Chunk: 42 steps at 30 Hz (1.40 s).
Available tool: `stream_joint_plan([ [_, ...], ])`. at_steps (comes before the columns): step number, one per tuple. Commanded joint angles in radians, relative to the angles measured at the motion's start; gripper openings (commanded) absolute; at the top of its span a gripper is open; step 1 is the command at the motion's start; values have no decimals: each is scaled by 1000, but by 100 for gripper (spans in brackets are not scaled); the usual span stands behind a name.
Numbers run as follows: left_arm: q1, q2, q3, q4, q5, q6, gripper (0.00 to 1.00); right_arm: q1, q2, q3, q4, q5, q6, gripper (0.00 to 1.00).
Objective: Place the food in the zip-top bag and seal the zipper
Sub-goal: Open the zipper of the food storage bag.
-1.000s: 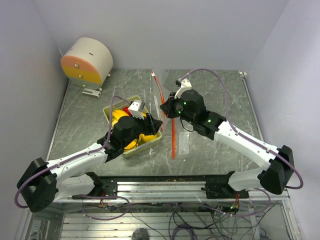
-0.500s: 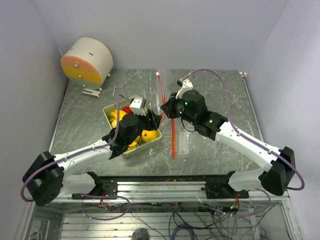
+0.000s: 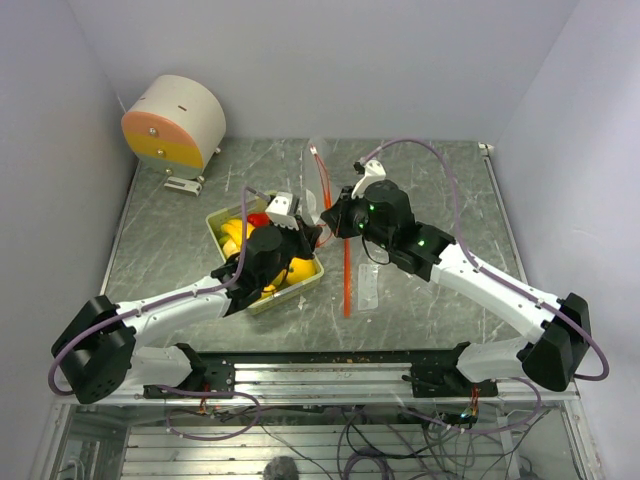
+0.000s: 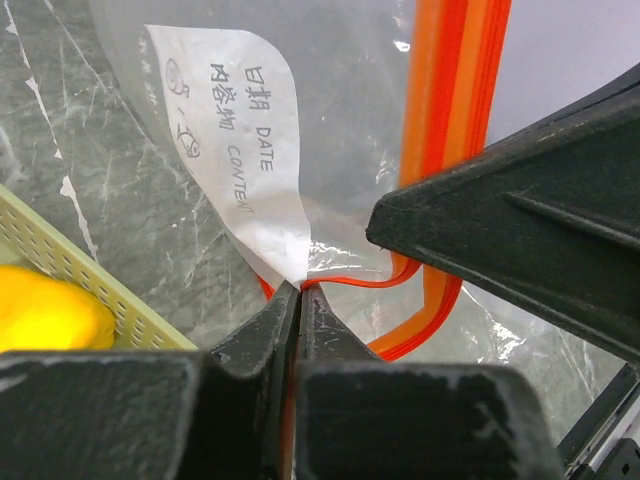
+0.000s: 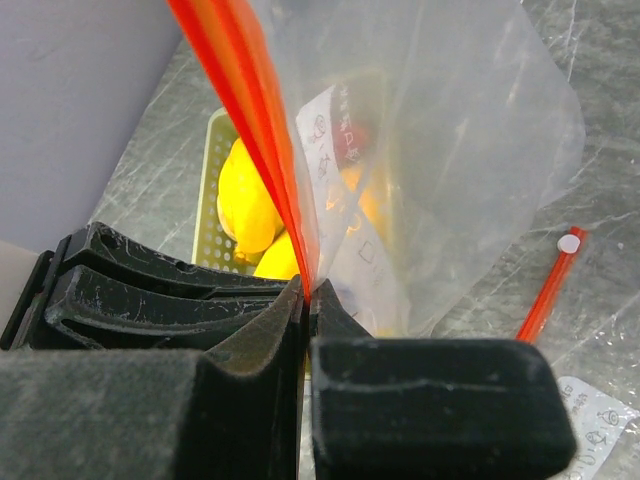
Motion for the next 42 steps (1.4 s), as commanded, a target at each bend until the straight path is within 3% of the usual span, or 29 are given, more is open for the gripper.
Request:
stream_joint_plan([
  [1, -2, -15, 32, 30, -25, 15, 7, 3, -29, -7, -28, 20, 16, 0],
  [8, -2, -107, 20, -84, -140, 19, 7, 3, -49, -21, -71, 98, -26, 18],
  [16, -1, -170, 6, -120, -105, -6, 7, 3, -29, -26, -61, 114, -55, 34],
  [27, -1, -139, 4, -74, 121, -48, 7, 2, -1, -51, 116, 92, -70, 37],
  [30, -2, -150, -17, -52, 166, -59, 7, 2, 11, -55, 152, 114, -77, 35],
  [32, 0, -166, -26, -52, 171, -63, 7, 3, 25, -53, 151, 136, -79, 29],
  [35, -1, -205, -28, -102, 122, -63, 7, 3, 29, -54, 112, 211, -80, 2],
  [42, -1, -299, 36, -430, -285, -113, 7, 3, -51, -104, -24, 513, -92, 0],
])
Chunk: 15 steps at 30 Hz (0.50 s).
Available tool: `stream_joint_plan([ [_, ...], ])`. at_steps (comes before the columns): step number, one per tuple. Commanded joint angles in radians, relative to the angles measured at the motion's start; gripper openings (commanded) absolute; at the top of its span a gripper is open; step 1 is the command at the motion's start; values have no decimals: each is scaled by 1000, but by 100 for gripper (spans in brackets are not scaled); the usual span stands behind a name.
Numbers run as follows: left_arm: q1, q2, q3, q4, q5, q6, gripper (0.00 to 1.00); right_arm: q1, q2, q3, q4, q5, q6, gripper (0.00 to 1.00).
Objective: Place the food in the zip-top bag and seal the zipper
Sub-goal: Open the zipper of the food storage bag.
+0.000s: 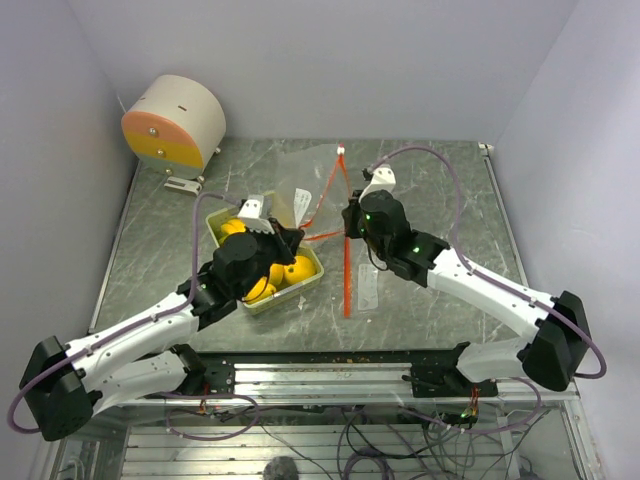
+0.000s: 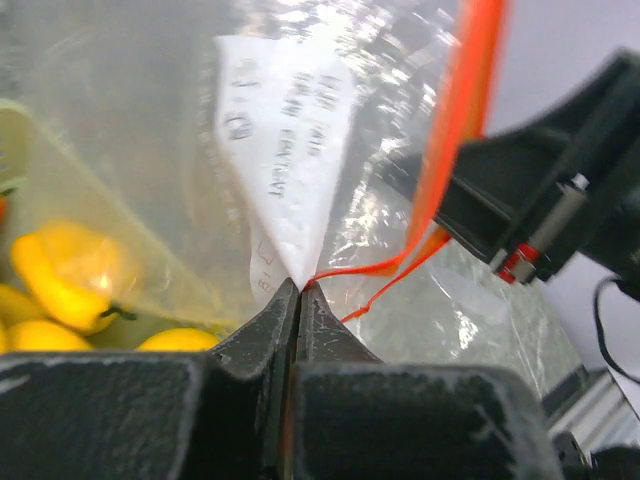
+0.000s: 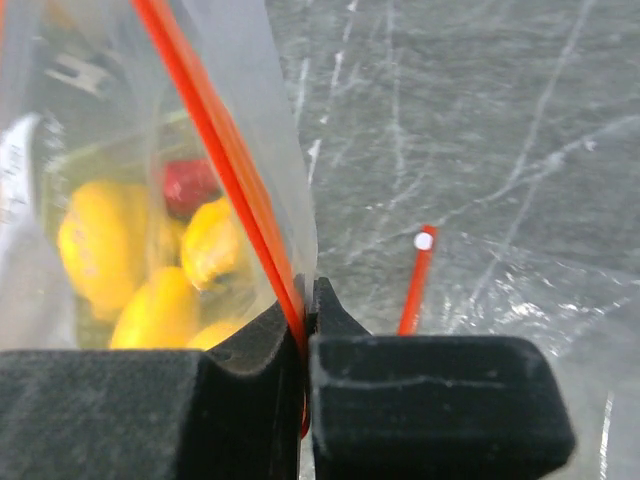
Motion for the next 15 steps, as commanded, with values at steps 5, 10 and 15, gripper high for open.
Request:
stream_joint_plan([
  [5, -1, -21, 110, -231, -369, -39, 16, 3, -96, -42, -81, 174, -40, 0],
  [10, -2, 63, 158, -95, -177, 32, 38, 23, -104, -20, -64, 89, -59, 0],
  [15, -2, 135, 205, -21, -45, 58, 56, 41, -93, 49, -116, 63, -71, 0],
])
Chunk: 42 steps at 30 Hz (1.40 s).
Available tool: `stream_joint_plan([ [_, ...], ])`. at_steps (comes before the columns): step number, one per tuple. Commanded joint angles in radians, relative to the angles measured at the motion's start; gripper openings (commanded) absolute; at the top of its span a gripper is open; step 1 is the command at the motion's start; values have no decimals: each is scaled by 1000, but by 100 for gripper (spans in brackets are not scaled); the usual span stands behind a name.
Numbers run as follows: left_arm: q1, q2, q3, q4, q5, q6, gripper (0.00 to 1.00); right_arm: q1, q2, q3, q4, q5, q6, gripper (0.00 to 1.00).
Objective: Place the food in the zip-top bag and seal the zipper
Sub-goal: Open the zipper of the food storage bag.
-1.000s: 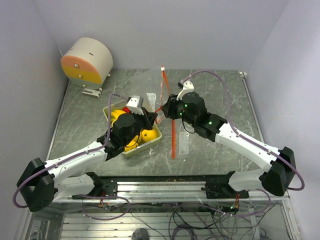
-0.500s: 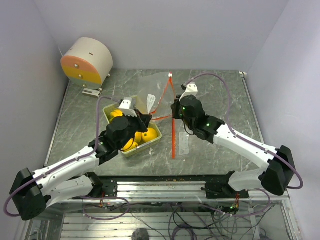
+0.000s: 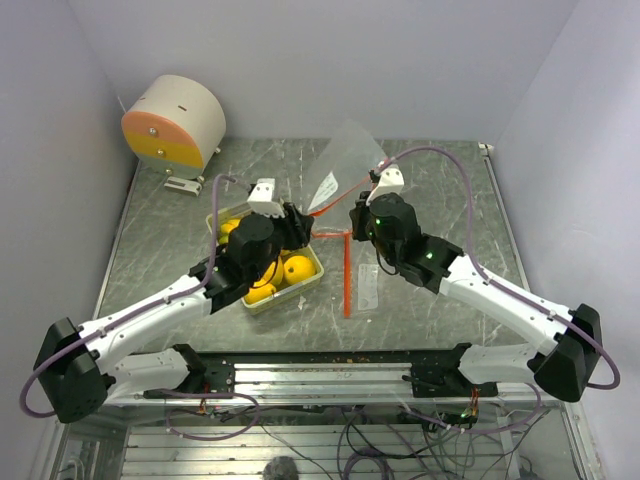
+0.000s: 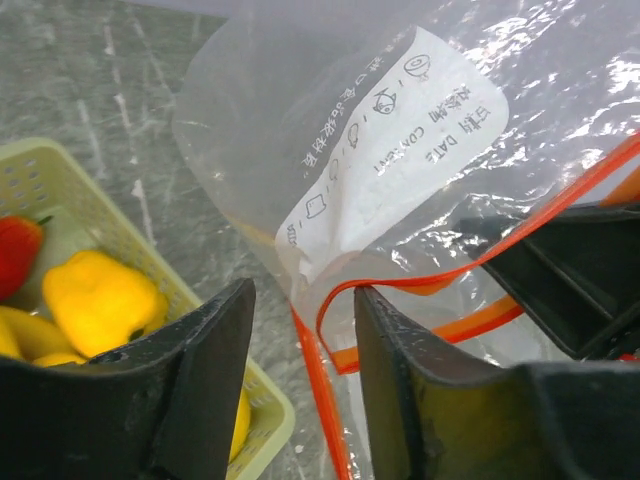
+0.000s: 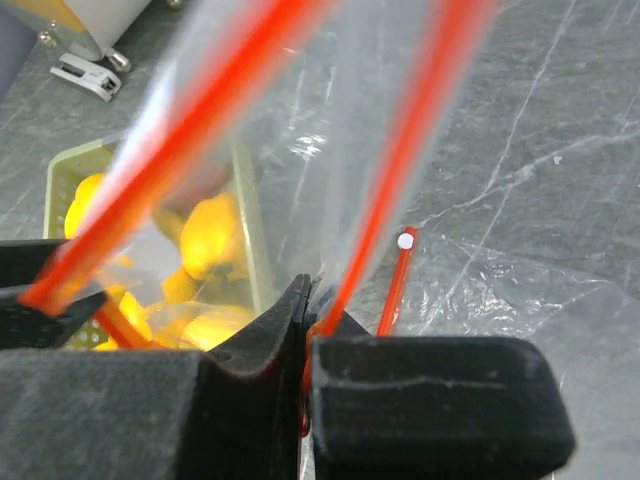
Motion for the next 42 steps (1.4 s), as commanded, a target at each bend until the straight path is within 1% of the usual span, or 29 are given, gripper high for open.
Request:
stream_joint_plan([
  [1, 5, 42, 50, 127, 123, 41, 60, 18, 3, 75, -58, -10, -27, 0],
  [3, 5, 54, 51, 159, 141, 35, 67, 22, 15, 98, -82, -6, -26, 0],
  [5, 5, 66, 56, 182, 160, 32, 71, 26, 31, 122, -110, 1, -24, 0],
  [9, 3, 90, 74, 214, 192, 36, 76, 31, 67, 164, -153, -3, -26, 0],
  [14, 2, 160, 122, 215, 196, 87, 78, 39, 73, 180, -173, -47, -38, 0],
  [18, -4, 205, 171, 158, 156, 158, 77, 43, 60, 182, -198, -53, -51, 0],
  [20, -5, 209, 174, 151, 146, 193, 77, 43, 55, 183, -214, -54, -56, 0],
  [23, -8, 200, 176, 146, 175, 244, 77, 43, 54, 191, -237, -54, -64, 0],
  [26, -14, 192, 169, 140, 154, 285, 77, 43, 56, 204, -255, -72, -73, 0],
  [30, -15, 203, 152, 135, 133, 301, 76, 43, 45, 211, -257, -111, -77, 0],
  [33, -16, 215, 120, 178, 139, 282, 75, 43, 51, 225, -267, -147, -81, 0],
  [36, -18, 227, 110, 197, 111, 280, 73, 43, 64, 243, -284, -190, -82, 0],
  [38, -18, 229, 108, 195, 73, 287, 71, 43, 62, 245, -295, -202, -79, 0],
  [39, -18, 228, 107, 194, 56, 294, 64, 43, 58, 244, -299, -203, -79, 0],
  [40, -18, 225, 107, 191, 32, 302, 55, 44, 50, 240, -302, -199, -79, 0],
  [41, -18, 221, 106, 186, 17, 308, 42, 43, 43, 237, -305, -192, -77, 0],
  [42, -18, 216, 107, 176, -1, 311, 25, 43, 35, 234, -310, -181, -77, 0],
])
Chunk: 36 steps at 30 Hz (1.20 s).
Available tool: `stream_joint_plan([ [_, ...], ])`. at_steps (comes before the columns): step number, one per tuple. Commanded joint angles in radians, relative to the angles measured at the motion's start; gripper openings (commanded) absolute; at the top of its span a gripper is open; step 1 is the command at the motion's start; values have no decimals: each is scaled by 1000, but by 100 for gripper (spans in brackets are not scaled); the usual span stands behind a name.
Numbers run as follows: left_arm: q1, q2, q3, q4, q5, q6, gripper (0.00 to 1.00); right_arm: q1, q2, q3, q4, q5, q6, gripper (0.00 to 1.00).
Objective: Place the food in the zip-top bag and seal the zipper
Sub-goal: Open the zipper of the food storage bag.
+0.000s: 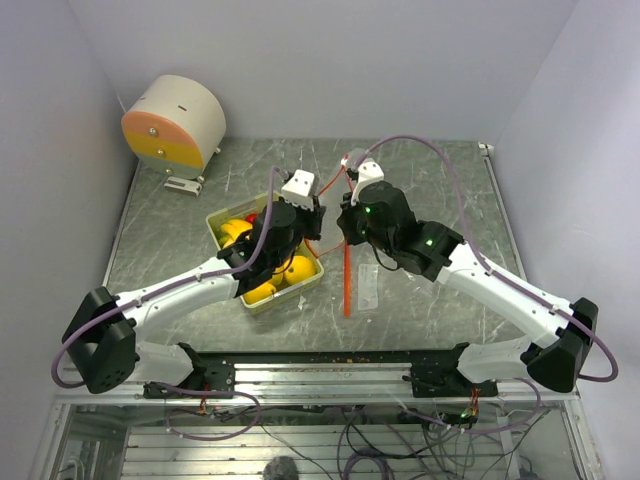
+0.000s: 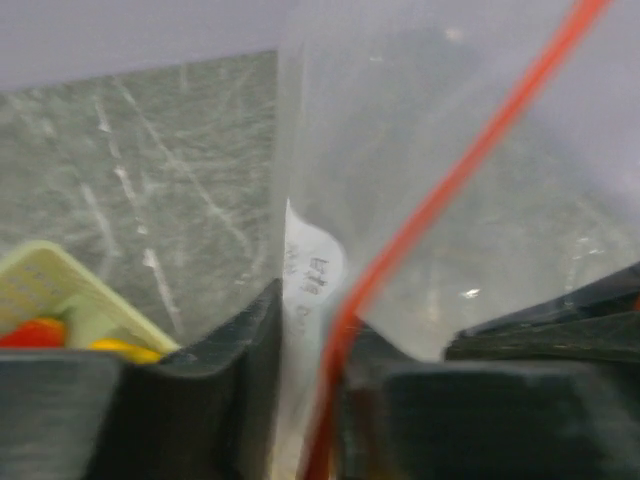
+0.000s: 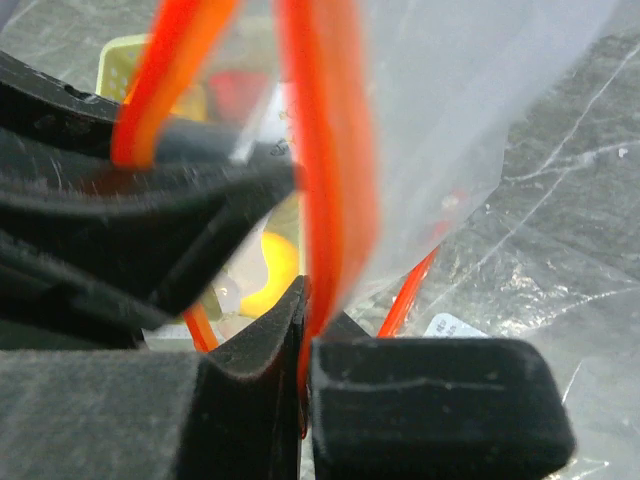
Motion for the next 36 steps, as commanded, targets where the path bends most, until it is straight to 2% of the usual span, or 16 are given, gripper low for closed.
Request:
stream_joint_plan([
  [1, -5, -19, -5, 9, -111, 28, 10, 4, -40, 16, -36, 4, -7, 0],
  [2, -6, -32, 1, -16, -133, 22, 7, 3, -44, 14, -41, 19, -8, 0],
  [7, -6, -142, 49, -227, -192, -12, 7, 4, -41, -2, -52, 131, 12, 0],
  [14, -6, -260, 171, -681, -324, -96, 7, 3, -15, -38, -56, 470, 151, 0],
  [18, -5, -296, 191, -827, -395, -141, 7, 4, 47, -14, -108, 563, 206, 3],
  [20, -6, -313, 193, -872, -428, -160, 7, 4, 67, 1, -108, 562, 205, 4],
  [22, -6, -327, 201, -918, -455, -175, 7, 4, 67, -10, -25, 458, 139, 7],
  [24, -5, -343, 224, -972, -483, -192, 7, 5, 45, -55, 134, 227, 47, 12],
  [26, -6, -361, 261, -1034, -517, -216, 7, 4, 36, -85, 271, 19, 24, 14],
  [29, -6, -397, 314, -1107, -560, -235, 7, 5, 79, -81, 392, -187, 44, 14],
  [33, -6, -436, 363, -1146, -564, -212, 7, 4, 165, -58, 501, -348, 72, 15],
  [36, -6, -432, 384, -1199, -596, -218, 7, 4, 230, -32, 549, -461, 89, 25],
])
